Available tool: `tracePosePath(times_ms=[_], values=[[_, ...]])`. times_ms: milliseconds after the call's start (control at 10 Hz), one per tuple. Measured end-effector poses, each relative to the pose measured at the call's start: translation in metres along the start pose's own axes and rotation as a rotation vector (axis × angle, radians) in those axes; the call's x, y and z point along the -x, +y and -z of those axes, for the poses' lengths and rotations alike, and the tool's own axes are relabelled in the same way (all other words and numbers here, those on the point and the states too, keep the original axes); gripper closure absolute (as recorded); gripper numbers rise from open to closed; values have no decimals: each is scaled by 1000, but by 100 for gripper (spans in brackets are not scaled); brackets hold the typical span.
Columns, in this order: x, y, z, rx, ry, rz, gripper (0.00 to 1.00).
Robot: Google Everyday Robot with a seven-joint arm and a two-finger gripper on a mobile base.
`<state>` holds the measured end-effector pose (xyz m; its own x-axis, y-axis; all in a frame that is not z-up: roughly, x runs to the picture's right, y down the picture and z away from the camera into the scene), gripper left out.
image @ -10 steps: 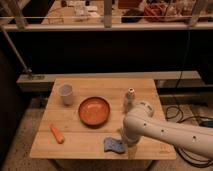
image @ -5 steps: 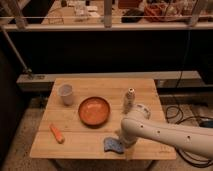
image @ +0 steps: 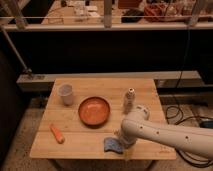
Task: Place the white sponge in the ceramic bowl
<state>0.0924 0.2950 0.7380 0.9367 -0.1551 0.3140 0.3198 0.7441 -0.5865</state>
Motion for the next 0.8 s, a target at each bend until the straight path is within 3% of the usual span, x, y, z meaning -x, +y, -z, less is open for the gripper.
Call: tracePosePath(times_ms=[800], values=[[3, 0, -15, 0, -15, -2, 20]])
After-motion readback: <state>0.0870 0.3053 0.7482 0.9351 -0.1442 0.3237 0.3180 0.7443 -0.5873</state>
